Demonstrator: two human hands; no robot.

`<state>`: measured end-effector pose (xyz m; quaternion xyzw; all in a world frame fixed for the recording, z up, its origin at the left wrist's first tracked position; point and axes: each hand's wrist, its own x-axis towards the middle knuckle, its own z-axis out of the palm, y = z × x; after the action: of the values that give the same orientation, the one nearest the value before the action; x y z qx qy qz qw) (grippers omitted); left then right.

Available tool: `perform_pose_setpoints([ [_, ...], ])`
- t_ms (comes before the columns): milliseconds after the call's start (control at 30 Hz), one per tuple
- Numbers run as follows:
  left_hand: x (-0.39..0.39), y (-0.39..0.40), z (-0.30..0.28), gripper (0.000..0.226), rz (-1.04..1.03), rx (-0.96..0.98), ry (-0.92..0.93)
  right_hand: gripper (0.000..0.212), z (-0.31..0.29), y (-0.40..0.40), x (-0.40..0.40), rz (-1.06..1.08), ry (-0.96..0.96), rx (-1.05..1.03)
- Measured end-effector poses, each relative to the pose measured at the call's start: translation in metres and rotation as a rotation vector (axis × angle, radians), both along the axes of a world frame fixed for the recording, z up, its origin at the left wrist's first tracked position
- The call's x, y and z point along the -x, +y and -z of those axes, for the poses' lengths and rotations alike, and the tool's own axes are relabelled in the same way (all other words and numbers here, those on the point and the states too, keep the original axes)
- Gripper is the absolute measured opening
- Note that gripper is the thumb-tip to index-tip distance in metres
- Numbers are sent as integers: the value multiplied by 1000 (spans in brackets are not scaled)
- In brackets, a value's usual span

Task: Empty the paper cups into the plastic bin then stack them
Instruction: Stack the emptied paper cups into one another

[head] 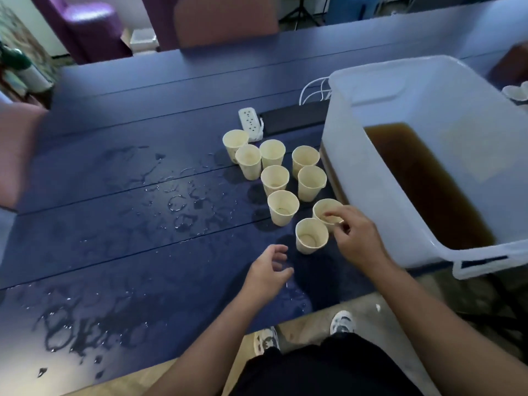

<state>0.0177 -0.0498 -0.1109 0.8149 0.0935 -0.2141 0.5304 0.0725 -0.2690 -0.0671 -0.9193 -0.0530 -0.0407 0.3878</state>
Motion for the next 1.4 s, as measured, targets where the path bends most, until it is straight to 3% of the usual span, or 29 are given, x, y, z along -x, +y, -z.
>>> perform_pose_setpoints([
  [167, -21, -18, 10, 86, 0, -57, -34, 35, 8, -11, -6, 0, -27, 189],
  [300, -30, -36, 7, 102, -26, -101, -69, 47, 17, -18, -4, -59, -103, 246],
  [433, -42, -46, 11, 100, 56, -108, -93, 53, 21, -19, -8, -57, -87, 272],
  [733, -55, -58, 14, 71, 58, -75, -180, 32, 19, -14, -10, -18, -117, 318],
  [1000, -43, -33, 16, 58, -64, -42, -125, 20, 14, -7, -11, 43, -54, 354],
  [1133, -30, -15, 17, 61, -158, -37, -119, 23, 0, 3, -12, 88, -65, 268],
  [1267, -27, 0, 17, 65, -189, -24, -116, 25, -34, 25, -10, 152, -168, 47],
  [1400, -28, 9, 15, 60, -169, -12, -94, 20, -63, 46, -6, 93, -293, -73],
])
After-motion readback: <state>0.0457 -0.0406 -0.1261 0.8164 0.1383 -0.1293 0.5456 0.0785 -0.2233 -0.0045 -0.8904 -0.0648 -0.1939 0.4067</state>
